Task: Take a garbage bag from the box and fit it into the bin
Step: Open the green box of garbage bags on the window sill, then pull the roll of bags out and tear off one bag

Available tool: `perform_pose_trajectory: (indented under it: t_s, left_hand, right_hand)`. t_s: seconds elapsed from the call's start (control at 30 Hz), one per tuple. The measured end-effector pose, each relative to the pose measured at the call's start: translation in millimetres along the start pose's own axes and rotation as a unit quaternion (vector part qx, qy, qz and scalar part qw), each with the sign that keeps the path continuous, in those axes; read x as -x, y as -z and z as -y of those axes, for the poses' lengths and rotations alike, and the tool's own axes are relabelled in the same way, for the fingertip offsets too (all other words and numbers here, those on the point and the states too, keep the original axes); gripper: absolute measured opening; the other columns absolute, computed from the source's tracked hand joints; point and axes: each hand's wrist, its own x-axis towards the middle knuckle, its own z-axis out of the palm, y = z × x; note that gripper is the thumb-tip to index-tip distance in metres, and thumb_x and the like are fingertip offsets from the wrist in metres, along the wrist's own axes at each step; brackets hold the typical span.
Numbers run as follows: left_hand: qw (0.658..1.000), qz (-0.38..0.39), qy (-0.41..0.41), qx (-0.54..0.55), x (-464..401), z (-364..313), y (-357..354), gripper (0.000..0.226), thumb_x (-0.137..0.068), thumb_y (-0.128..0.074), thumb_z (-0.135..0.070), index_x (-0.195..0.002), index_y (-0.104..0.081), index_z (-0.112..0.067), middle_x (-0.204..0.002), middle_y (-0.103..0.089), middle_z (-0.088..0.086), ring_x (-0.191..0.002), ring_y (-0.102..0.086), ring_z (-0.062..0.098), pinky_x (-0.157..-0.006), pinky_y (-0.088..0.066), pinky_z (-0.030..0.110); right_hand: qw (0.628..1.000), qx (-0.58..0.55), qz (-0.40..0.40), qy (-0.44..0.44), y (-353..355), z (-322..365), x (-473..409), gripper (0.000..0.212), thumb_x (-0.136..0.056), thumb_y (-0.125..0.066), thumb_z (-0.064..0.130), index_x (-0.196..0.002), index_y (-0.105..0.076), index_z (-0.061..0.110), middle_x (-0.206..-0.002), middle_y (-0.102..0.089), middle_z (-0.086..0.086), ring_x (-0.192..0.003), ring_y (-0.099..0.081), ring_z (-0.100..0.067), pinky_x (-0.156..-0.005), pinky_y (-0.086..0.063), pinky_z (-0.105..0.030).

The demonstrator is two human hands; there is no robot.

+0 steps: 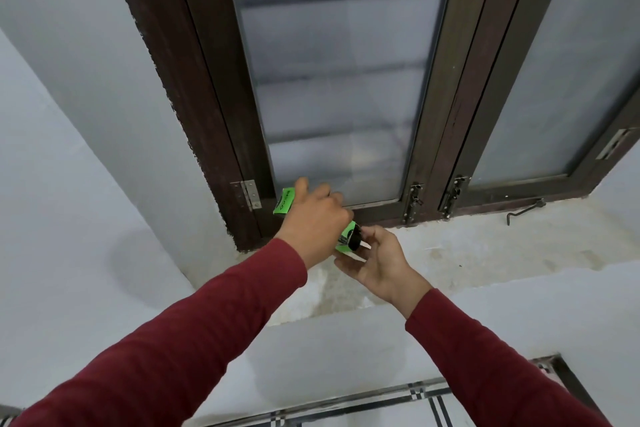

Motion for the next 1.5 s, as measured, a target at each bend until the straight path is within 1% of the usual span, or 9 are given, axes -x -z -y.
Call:
perform_pose_trajectory:
  t_s: [0.2,0.5,0.67,0.73,0.83,0.9,1.2,1.43,1.5]
  left_hand:
    - [0.996,-0.003,0.055,0.077,5.9,22.6,-7.0,0.051,-0.081,-0.074,-0.030,-0.129,-0.065,-0.042,-0.114,-0.065,-0.007,-0.115,-0.055,0.025,-0.096,-0.030,0.054]
    - [0.929,0.178,0.224,0.236,44.4,26.2,-95.3,0.062,-0.085,-0.073,-0.028,-0.143,-0.049,-0.031,-0.140,-0.061,0.000,-0.130,-0.047,0.028,-0.107,-0.033,0.053]
    - [0.928,0.027,0.241,0.284,51.5,0.9,-103.8,0.067,-0.087,-0.075,-0.036,-0.148,-0.048,-0.029,-0.147,-0.051,-0.005,-0.134,-0.040,0.024,-0.101,-0.039,0.045]
    - [0.829,-0.043,0.305,0.467,47.2,-14.6,-92.2,0.055,-0.090,-0.075,-0.042,-0.139,-0.059,-0.025,-0.131,-0.062,-0.003,-0.119,-0.055,0.021,-0.093,-0.048,0.037]
    - [0.504,0.064,0.363,0.781,38.5,-32.7,-67.5,0.052,-0.090,-0.072,-0.055,-0.128,-0.066,-0.021,-0.117,-0.075,0.000,-0.106,-0.073,0.020,-0.085,-0.059,0.037]
    - [0.401,0.096,0.363,0.836,37.3,-36.0,-65.2,0.045,-0.093,-0.072,-0.048,-0.124,-0.070,-0.016,-0.112,-0.079,0.002,-0.107,-0.074,0.024,-0.089,-0.062,0.041]
    - [0.216,0.084,0.405,0.885,56.9,-36.6,-69.5,0.041,-0.093,-0.059,-0.029,-0.128,-0.067,-0.012,-0.125,-0.074,0.018,-0.112,-0.071,0.036,-0.088,-0.060,0.046]
    - [0.274,0.131,0.405,0.862,66.1,-30.3,-70.6,0.043,-0.080,-0.076,-0.017,-0.122,-0.073,-0.010,-0.121,-0.076,0.018,-0.104,-0.074,0.035,-0.090,-0.061,0.050]
    - [0.269,0.133,0.406,0.863,67.5,-28.0,-72.1,0.048,-0.074,-0.079,-0.012,-0.121,-0.072,-0.009,-0.115,-0.078,0.017,-0.096,-0.077,0.033,-0.080,-0.063,0.047]
  right_hand:
    - [0.997,-0.057,-0.030,0.035,16.9,7.6,-3.4,0.017,-0.092,-0.067,0.009,-0.106,-0.059,0.005,-0.114,-0.059,-0.020,-0.097,-0.064,-0.027,-0.078,-0.065,-0.038]
    - [0.998,-0.022,-0.049,0.038,30.4,10.9,17.1,0.027,-0.086,-0.070,-0.003,-0.112,-0.062,-0.003,-0.118,-0.057,-0.025,-0.102,-0.060,-0.033,-0.079,-0.065,-0.039]
    - [0.998,0.066,-0.009,0.012,22.0,6.7,24.2,0.034,-0.086,-0.070,-0.005,-0.120,-0.067,-0.003,-0.112,-0.065,-0.022,-0.105,-0.064,-0.032,-0.095,-0.059,-0.041]
    - [0.993,0.115,0.025,0.028,18.0,2.6,26.4,0.037,-0.088,-0.072,-0.002,-0.124,-0.069,0.005,-0.111,-0.072,-0.016,-0.104,-0.068,-0.027,-0.089,-0.061,-0.037]
    - [0.986,0.142,0.069,0.046,13.5,-7.0,26.7,0.039,-0.089,-0.076,0.006,-0.127,-0.071,0.013,-0.117,-0.077,-0.013,-0.107,-0.075,-0.025,-0.084,-0.062,-0.034]
    - [0.986,0.141,0.064,0.054,11.9,-12.3,26.4,0.040,-0.089,-0.078,0.010,-0.128,-0.070,0.012,-0.118,-0.077,-0.013,-0.108,-0.075,-0.025,-0.080,-0.063,-0.035]
    - [0.976,0.177,-0.095,0.085,18.2,-11.8,20.4,0.015,-0.094,-0.073,0.008,-0.108,-0.072,0.004,-0.109,-0.077,-0.017,-0.098,-0.074,-0.028,-0.073,-0.061,-0.035]
    - [0.925,0.290,-0.184,0.164,21.3,-6.3,17.0,0.040,-0.092,-0.045,-0.008,-0.094,-0.069,0.024,-0.113,-0.070,-0.016,-0.102,-0.068,-0.035,-0.088,-0.062,-0.052]
    - [0.920,0.305,-0.193,0.153,19.9,-3.6,20.7,0.023,-0.090,-0.054,0.005,-0.088,-0.073,0.019,-0.111,-0.072,-0.015,-0.102,-0.068,-0.034,-0.093,-0.060,-0.053]
